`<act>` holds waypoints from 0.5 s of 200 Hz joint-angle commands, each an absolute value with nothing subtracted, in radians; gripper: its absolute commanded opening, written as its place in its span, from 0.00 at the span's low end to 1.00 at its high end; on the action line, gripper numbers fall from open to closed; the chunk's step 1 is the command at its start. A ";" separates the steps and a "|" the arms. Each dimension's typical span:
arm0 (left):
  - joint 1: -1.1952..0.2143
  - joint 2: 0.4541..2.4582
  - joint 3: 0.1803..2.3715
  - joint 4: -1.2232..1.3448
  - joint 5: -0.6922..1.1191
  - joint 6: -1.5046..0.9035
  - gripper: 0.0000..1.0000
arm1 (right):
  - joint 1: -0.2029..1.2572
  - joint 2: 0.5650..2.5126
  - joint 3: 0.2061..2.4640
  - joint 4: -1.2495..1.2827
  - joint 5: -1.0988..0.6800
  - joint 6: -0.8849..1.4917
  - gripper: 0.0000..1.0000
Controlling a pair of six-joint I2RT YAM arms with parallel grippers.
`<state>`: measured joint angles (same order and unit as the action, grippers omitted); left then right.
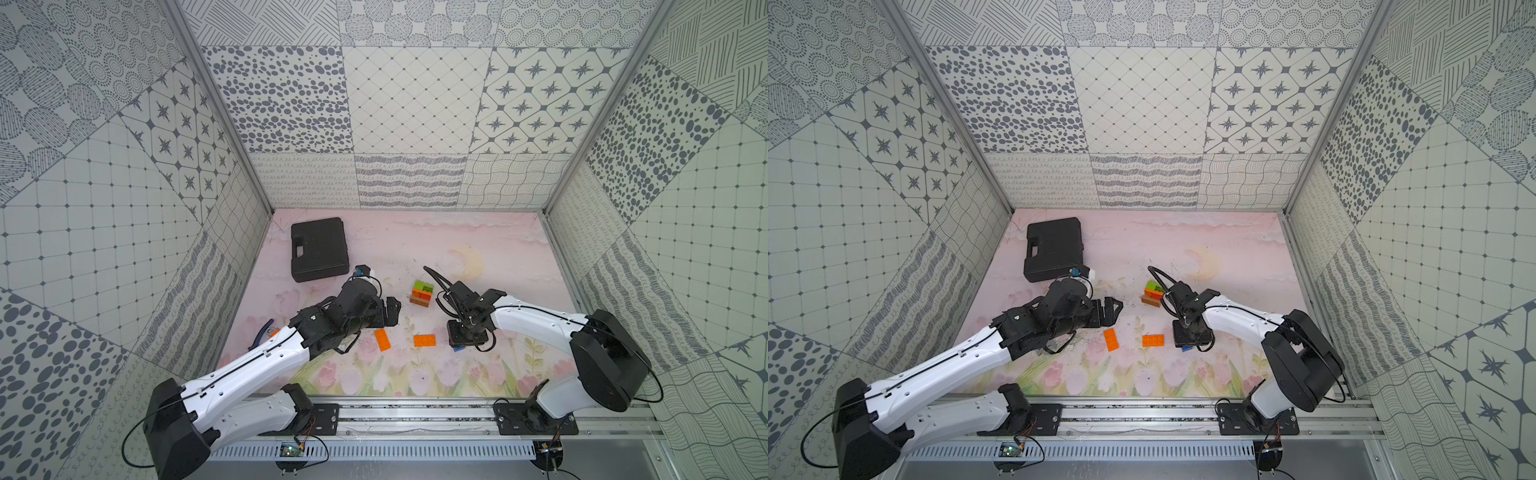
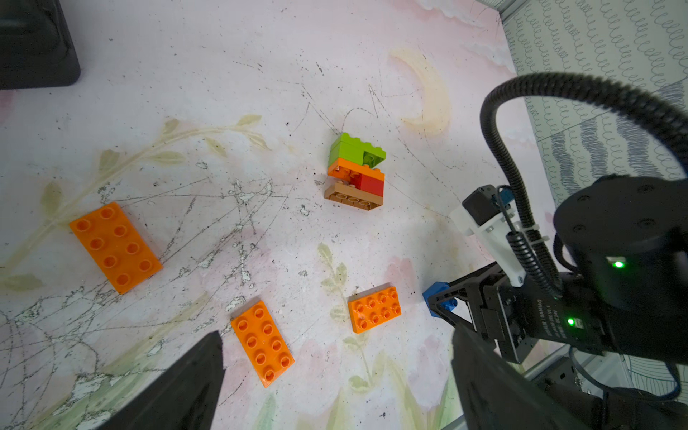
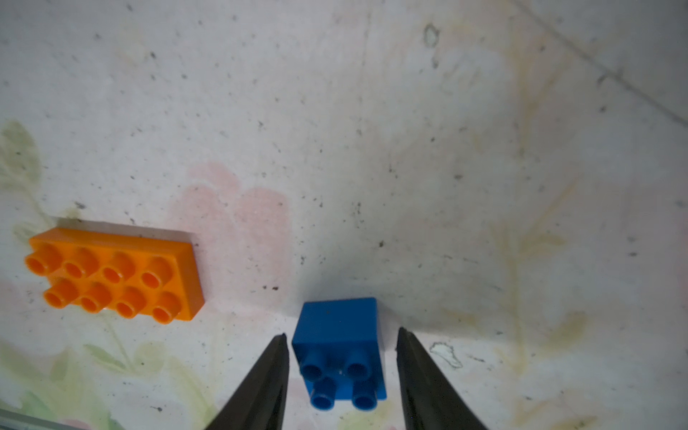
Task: Assemble the number 5 with lego
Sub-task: Place the lego brick at the center of the board.
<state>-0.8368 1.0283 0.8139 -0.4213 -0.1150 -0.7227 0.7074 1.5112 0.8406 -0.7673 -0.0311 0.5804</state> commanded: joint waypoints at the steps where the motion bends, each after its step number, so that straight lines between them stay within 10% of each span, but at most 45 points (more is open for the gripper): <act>1: -0.837 1.011 0.806 -0.379 -0.149 -0.688 0.99 | 0.715 1.465 0.823 -0.755 0.008 0.612 0.54; 100: -0.836 0.915 0.716 -0.304 -0.167 -0.709 0.99 | 0.779 1.231 0.709 -0.623 0.112 0.718 0.89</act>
